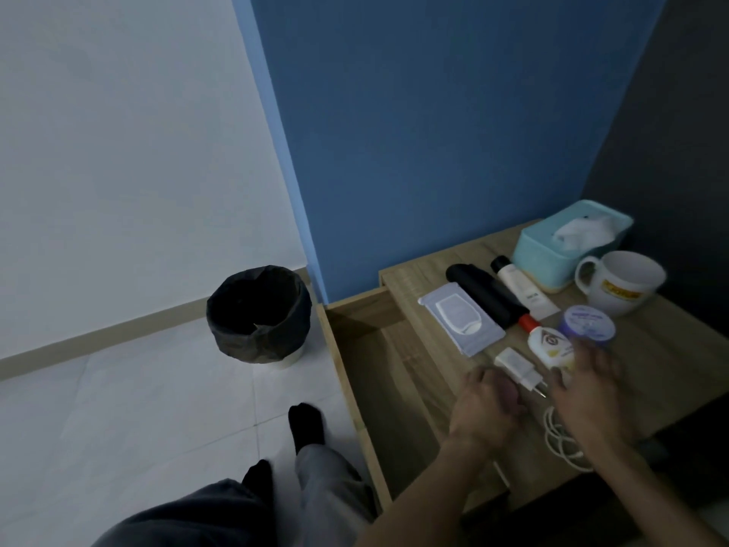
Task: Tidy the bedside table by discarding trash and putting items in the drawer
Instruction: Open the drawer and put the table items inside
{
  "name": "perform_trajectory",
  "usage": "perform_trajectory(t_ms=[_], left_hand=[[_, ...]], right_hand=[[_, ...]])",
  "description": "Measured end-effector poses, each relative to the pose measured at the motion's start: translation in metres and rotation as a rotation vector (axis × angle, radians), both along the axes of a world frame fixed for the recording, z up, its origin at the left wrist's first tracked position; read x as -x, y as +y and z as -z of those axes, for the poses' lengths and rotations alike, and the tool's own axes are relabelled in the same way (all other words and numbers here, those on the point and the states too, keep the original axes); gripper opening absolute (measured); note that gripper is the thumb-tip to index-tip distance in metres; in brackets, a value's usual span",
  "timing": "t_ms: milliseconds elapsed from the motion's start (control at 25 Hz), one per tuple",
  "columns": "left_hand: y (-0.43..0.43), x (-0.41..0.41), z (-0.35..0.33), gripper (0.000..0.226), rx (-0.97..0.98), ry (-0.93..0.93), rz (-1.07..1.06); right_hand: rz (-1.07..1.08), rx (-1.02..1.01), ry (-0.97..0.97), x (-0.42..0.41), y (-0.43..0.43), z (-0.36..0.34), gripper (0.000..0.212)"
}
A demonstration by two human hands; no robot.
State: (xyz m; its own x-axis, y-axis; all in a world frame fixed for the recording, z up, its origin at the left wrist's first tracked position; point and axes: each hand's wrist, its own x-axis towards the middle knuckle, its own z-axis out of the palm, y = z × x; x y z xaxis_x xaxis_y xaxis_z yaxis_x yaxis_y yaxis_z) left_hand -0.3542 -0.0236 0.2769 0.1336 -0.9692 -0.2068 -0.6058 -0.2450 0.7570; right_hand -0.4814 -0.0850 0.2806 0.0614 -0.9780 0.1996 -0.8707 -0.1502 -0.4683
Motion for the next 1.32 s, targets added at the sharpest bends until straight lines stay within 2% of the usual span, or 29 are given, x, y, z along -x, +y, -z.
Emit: perform_trajectory(t_ms=[120, 240, 400, 560, 680, 800, 920, 1080, 1160, 1240, 1320], left_hand=[[-0.007, 0.006, 0.009, 0.043, -0.02, -0.139, 0.026], [-0.011, 0.006, 0.008, 0.038, 0.0, -0.197, 0.028], [-0.003, -0.008, 0.003, 0.04, 0.061, -0.141, -0.004], [0.017, -0.034, -0.004, 0.049, 0.175, -0.083, -0.17], [0.03, -0.048, 0.001, 0.054, 0.188, -0.062, -0.247], [0.036, -0.051, 0.006, 0.054, 0.142, -0.045, -0.26], [0.04, -0.052, 0.01, 0.053, 0.078, -0.03, -0.282], [0.063, -0.053, 0.033, 0.034, -0.131, -0.025, -0.339], [0.071, -0.055, 0.044, 0.041, -0.224, -0.085, -0.324], [0.075, -0.06, 0.051, 0.054, -0.24, -0.148, -0.336], [0.078, -0.064, 0.054, 0.064, -0.263, -0.109, -0.401]], right_hand=[[0.07, -0.184, 0.108, 0.012, -0.013, -0.001, 0.047], [0.048, -0.259, 0.065, 0.014, -0.02, -0.006, 0.045], [0.03, -0.313, -0.091, 0.016, -0.022, -0.016, 0.051], [0.03, -0.23, -0.109, 0.016, -0.009, -0.018, 0.052], [0.043, -0.226, -0.194, 0.012, 0.003, -0.021, 0.054], [0.077, -0.204, -0.271, 0.001, 0.014, -0.032, 0.055], [0.017, -0.115, -0.274, -0.024, 0.042, -0.037, 0.057], [-0.144, -0.162, -0.199, -0.071, 0.085, -0.008, 0.056], [-0.165, -0.211, -0.198, -0.089, 0.101, 0.008, 0.051], [-0.18, -0.28, -0.161, -0.099, 0.112, 0.026, 0.051], [-0.186, -0.332, -0.124, -0.102, 0.118, 0.038, 0.049]])
